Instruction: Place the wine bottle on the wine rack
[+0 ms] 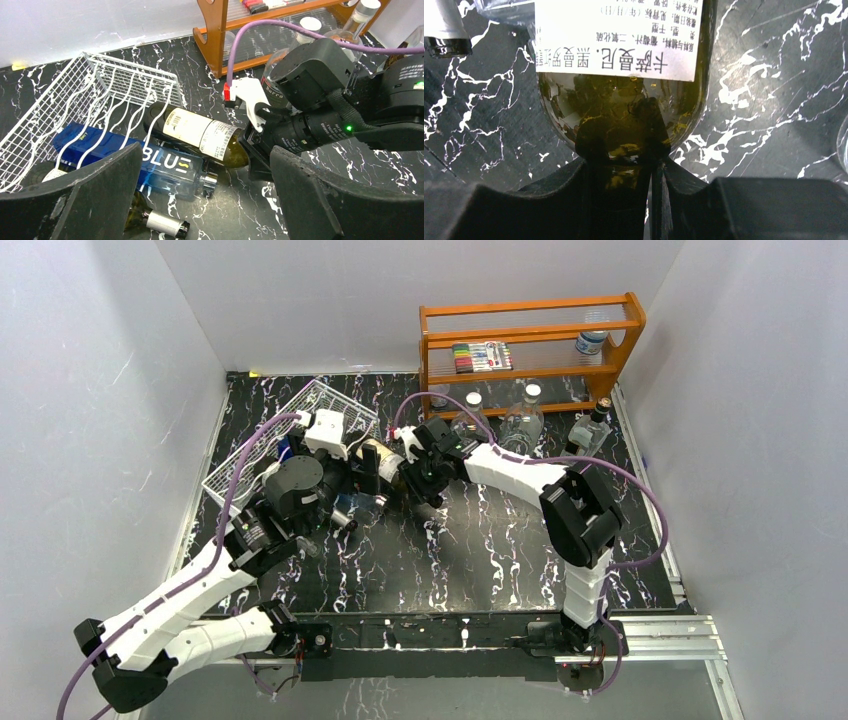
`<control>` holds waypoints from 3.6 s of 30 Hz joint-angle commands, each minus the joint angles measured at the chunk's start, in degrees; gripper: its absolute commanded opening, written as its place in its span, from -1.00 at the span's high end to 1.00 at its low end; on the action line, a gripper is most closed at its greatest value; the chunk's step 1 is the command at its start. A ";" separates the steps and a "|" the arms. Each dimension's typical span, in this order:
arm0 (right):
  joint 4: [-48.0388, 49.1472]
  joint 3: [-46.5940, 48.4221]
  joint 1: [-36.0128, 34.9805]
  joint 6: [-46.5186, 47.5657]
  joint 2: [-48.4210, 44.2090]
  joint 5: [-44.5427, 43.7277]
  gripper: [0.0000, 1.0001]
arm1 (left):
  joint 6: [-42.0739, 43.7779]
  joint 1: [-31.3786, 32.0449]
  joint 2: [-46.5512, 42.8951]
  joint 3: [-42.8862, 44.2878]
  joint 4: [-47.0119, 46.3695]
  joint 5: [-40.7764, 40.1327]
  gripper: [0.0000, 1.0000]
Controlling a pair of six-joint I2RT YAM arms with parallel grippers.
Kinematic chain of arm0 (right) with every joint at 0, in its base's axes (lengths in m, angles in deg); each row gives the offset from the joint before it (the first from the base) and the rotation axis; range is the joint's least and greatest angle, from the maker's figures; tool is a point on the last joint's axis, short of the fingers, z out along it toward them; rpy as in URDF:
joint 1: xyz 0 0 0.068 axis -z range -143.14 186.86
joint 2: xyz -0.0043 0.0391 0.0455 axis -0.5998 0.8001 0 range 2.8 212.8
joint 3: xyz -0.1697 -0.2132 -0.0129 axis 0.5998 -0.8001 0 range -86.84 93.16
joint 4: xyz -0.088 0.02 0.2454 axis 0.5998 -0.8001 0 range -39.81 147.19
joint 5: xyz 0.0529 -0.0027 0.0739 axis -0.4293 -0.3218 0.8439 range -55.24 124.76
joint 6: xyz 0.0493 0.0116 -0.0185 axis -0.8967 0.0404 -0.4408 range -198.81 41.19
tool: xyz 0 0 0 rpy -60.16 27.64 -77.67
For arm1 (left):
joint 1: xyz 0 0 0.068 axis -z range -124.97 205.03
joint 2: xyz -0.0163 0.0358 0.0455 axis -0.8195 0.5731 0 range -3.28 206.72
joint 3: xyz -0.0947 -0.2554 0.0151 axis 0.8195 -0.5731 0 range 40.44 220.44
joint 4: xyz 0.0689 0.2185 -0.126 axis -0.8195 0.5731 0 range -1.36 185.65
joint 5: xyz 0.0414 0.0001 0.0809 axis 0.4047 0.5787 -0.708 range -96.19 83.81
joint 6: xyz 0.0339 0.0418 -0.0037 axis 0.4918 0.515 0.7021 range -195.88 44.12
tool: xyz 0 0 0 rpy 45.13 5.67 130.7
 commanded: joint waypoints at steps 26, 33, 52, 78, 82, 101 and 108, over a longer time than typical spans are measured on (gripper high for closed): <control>18.77 25.41 -0.40 4.64 19.09 3.90 0.95 | 0.08 0.02 1.58 14.55 7.85 3.77 -0.96; 16.35 31.00 -0.35 4.89 23.10 2.89 0.59 | -0.20 0.08 1.28 14.39 8.29 3.52 -0.96; 15.73 33.95 -0.34 3.52 25.96 1.47 -0.14 | 0.07 0.03 1.63 14.20 8.81 3.42 -0.96; 16.83 13.76 0.67 -2.72 0.00 -8.15 -0.64 | -0.59 0.09 -0.11 15.05 11.60 3.39 -0.96; 18.98 6.00 0.98 -4.28 -10.75 -12.24 -0.65 | -1.50 0.06 -0.96 12.99 11.72 3.29 -0.97; 0.66 -11.56 16.51 -16.83 -42.91 -49.53 -0.74 | -11.83 0.09 -2.15 -8.83 2.97 12.03 -0.96; 1.36 -7.86 24.79 -18.53 -43.05 -53.24 -0.68 | -17.60 0.03 -0.52 -8.86 3.77 9.90 -0.96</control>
